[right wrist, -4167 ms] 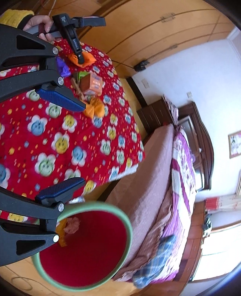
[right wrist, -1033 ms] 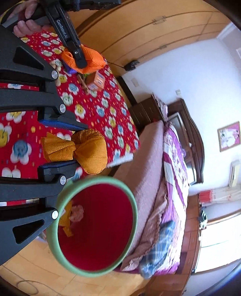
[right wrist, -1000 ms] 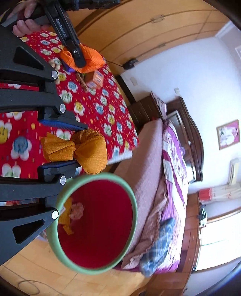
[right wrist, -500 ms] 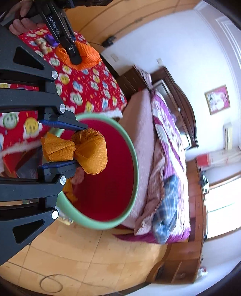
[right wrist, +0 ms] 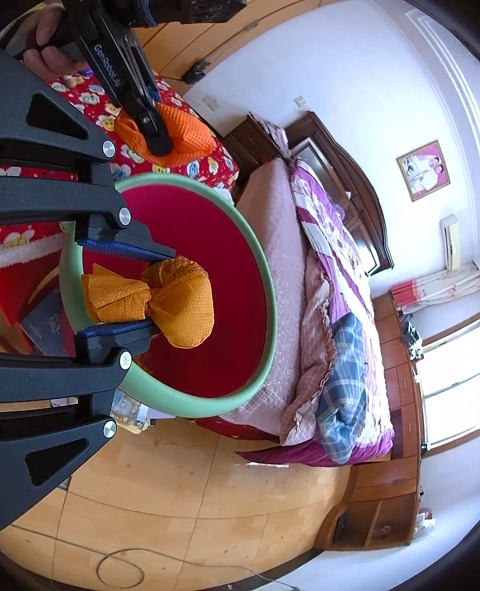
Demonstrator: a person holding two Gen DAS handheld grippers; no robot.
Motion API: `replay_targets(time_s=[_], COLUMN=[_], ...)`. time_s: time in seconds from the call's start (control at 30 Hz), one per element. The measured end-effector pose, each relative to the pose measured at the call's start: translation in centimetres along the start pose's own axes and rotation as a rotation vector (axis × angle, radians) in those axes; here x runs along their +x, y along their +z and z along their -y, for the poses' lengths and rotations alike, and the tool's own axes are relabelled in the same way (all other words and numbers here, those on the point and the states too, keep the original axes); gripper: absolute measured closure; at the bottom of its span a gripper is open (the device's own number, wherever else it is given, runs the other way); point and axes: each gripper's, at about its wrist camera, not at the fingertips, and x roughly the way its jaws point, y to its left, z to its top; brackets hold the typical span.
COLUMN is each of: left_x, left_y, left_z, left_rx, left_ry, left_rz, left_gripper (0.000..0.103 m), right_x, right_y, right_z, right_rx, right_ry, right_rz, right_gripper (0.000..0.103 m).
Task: Collect trash
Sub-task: 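Carry the mesh bag and cloth bow over the bucket and open both grippers, then move both grippers back over the quilt toward the purple plastic bag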
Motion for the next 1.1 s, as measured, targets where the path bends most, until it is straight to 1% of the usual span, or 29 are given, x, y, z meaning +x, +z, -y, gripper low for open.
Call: replay_targets(time_s=[0.13, 0.27, 0.43, 0.5, 0.63, 0.67, 0.73, 0.77, 0.8, 0.87, 1.1], left_x=[0.9, 1.2, 1.1, 0.9, 0.5, 0.4, 0.1, -0.1, -0.2, -0.6, -2.5], left_y=[-0.1, -0.3, -0.4, -0.5, -0.6, -0.6, -0.6, -0.7, -0.7, -0.9, -1.9], left_z=[0.5, 0.6, 0.6, 0.5, 0.3, 0.2, -0.1, -0.3, -0.4, -0.8, -2.4], left_rx=[0.013, 0.019, 0.022, 0.013, 0.0, -0.005, -0.014, -0.019, -0.025, -0.039, -0.074], left_ry=[-0.003, -0.01, -0.012, -0.018, -0.016, -0.015, -0.012, -0.01, -0.008, -0.004, 0.029], left_rz=[-0.014, -0.011, -0.004, -0.002, 0.006, 0.009, 0.013, 0.014, 0.015, 0.017, 0.027], left_gripper=[0.062, 0.053, 0.052, 0.051, 0.05, 0.05, 0.05, 0.05, 0.05, 0.05, 0.05], right_x=[0.6, 1.2, 1.5, 1.5, 1.7, 1.7, 1.7, 1.6, 1.6, 1.4, 0.5], right_y=[-0.2, -0.2, -0.3, -0.4, -0.4, -0.4, -0.4, -0.4, -0.4, -0.4, -0.5], right_z=[0.3, 0.5, 0.4, 0.3, 0.1, 0.1, 0.0, -0.1, -0.1, -0.3, -1.4], right_rx=[0.005, 0.008, 0.001, 0.003, 0.007, 0.008, 0.007, 0.006, 0.005, 0.006, -0.002], right_ry=[0.003, 0.007, 0.013, 0.013, 0.016, 0.019, 0.027, 0.033, 0.037, 0.043, 0.054], right_rz=[-0.011, -0.019, -0.024, -0.025, -0.025, -0.024, -0.022, -0.022, -0.02, -0.014, -0.002], right_gripper=[0.073, 0.073, 0.07, 0.067, 0.067, 0.064, 0.063, 0.061, 0.056, 0.052, 0.051])
